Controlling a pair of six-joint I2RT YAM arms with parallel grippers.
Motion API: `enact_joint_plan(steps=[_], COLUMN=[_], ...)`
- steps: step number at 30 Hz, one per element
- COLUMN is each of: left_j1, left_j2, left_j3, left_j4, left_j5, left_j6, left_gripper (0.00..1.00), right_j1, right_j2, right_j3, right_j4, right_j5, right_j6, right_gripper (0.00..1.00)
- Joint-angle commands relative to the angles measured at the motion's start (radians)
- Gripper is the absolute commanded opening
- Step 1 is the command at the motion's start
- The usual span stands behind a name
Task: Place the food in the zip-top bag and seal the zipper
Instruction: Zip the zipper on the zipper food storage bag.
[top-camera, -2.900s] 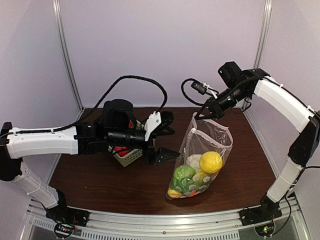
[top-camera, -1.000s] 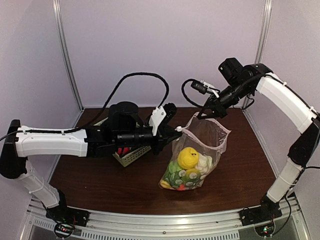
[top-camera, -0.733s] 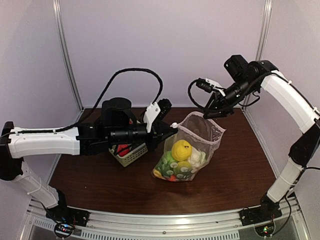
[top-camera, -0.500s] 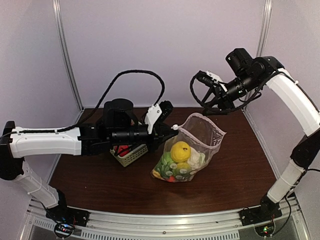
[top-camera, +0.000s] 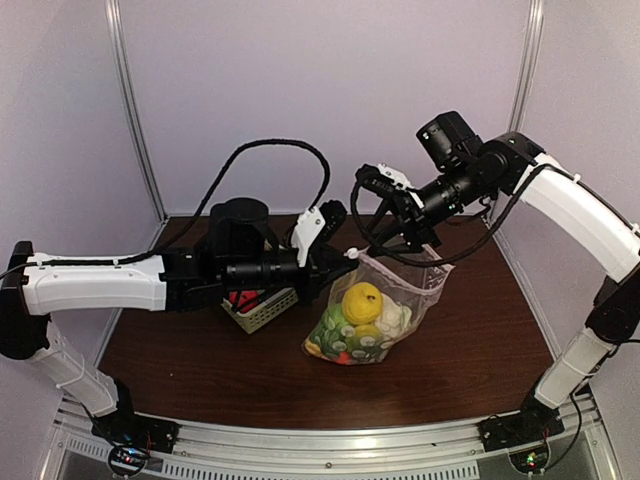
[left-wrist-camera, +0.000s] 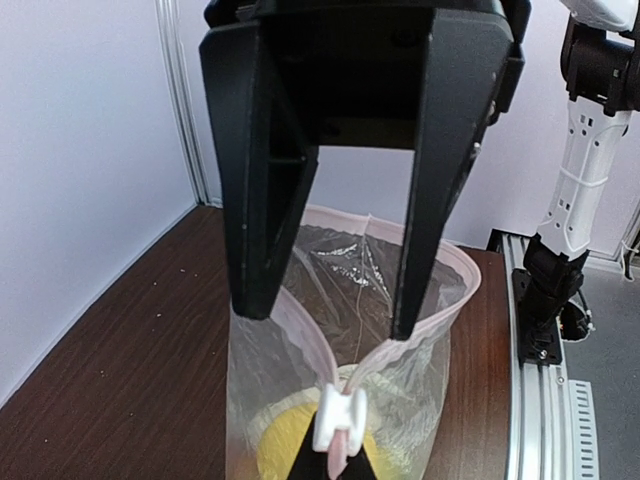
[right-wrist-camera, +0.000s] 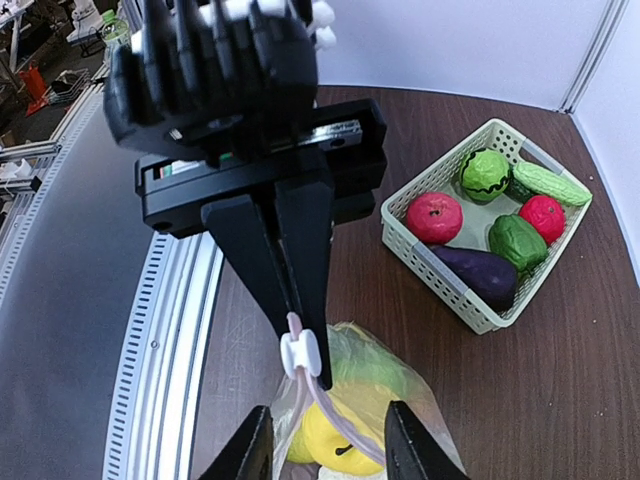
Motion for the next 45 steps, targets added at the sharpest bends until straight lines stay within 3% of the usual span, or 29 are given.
enact_joint_plan(steps=[1,19,32,38,45], left_j1=[0.011,0.040,0.050,0.061,0.074], left_j2=[0.007,-0.010,-0.018,-0.039,-0.093], left_j3=[0.006,-0.017,-0.026,-0.051,-0.096], left_j4=[0.068,0.098,0.106,0.134,0.158], left_j5=[0.014,0.037,0.043,0.032,-0.010], left_j6=[-0.022,-0.071,-0.084,-0.106,-0.115], left_gripper=[0.00,0.00,0.00,0.00,0.00], right_j1=[0.027,0.083,0.085,0.084,0.085], right_j2=[0.000,0.040,0.054,0.050,0.055], right_j3=[-0.002,0.000,-0.002,0.001,0.035], right_j4=[0.113,0.119,0.146,0.138,0.079], right_j5=[-0.003,0.022,0.076,0.131,0.261], right_j6=[0.064,0.069,0.095,0.091,0.054], right_gripper=[0.37,0.33,0.18,0.03,0.01])
